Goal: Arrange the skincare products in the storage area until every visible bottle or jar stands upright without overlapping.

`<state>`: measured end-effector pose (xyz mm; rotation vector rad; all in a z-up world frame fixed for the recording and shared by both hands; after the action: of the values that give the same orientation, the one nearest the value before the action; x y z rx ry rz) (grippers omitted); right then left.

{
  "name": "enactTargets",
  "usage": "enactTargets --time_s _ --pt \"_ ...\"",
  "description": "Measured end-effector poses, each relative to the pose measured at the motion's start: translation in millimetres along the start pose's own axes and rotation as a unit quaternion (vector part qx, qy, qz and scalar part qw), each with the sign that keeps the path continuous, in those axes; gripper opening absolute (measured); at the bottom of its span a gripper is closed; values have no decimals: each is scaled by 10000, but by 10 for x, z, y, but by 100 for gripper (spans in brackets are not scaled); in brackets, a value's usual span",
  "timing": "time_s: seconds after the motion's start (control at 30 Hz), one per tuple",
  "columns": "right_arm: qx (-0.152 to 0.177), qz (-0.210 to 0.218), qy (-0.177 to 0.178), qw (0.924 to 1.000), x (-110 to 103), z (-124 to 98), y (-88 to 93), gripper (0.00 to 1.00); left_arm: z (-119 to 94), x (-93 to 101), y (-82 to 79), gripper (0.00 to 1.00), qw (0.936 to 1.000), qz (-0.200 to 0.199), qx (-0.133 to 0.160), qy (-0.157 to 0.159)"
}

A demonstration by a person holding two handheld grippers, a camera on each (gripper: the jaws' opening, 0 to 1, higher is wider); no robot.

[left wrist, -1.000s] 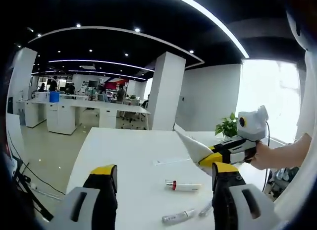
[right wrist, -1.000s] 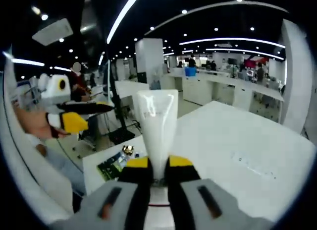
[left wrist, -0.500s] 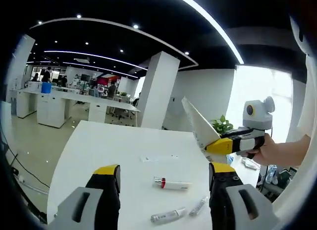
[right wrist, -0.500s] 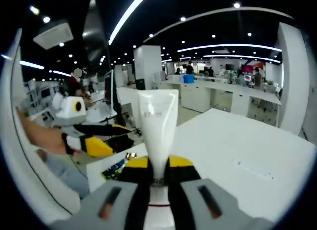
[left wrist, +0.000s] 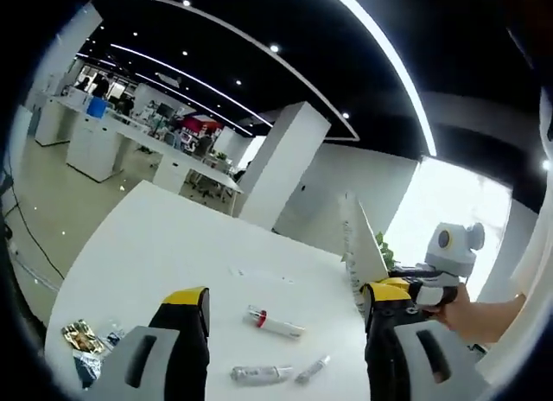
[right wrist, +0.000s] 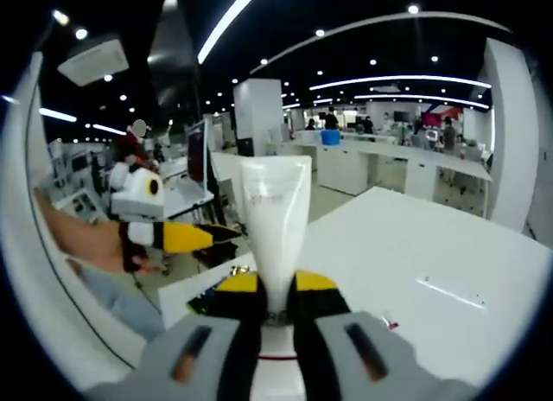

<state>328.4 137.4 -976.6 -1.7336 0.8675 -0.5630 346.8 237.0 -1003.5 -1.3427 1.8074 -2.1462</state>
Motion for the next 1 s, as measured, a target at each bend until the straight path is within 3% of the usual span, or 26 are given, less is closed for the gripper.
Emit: enactTargets --time_s 0.17,0.27,0.4,0.7,0.77,0.83,1.0 --pt "46 -139 12 9999 -54 -34 -48 10 42 124 -31 75 9986 -453 107 266" --pt "97 -175 1 9998 -92 -60 -68 10 78 277 -42 75 9956 -700 183 596" --pt "63 -335 10 9994 -154 -69 -37 10 124 492 4 75 9904 -986 64 965" --pt "-52 -645 -44 9979 -307 -110 102 10 269 735 69 74 9894 -880 88 1150" --pt "-60 -670 -45 9977 -335 -129 124 10 305 787 99 68 9892 -844 29 1200" --pt "-49 -727 -33 9973 -349 -138 130 10 331 820 181 60 9884 -876 -206 1225" --pt "-73 -859 -49 9963 -390 -146 158 10 366 893 239 44 9857 -1003 -330 1310"
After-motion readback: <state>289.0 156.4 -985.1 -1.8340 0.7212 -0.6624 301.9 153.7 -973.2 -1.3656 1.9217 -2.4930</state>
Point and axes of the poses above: the point that each gripper's makers call its tool centre point, and the gripper's own axes: z roughly forward along the fingers, x roughly to its right, y roughly out of its underside, the point moved 1 cm from there along -z, roughly backward along the fingers, and after that the axes turned 5 degrees about y, right-handed, at the moved point
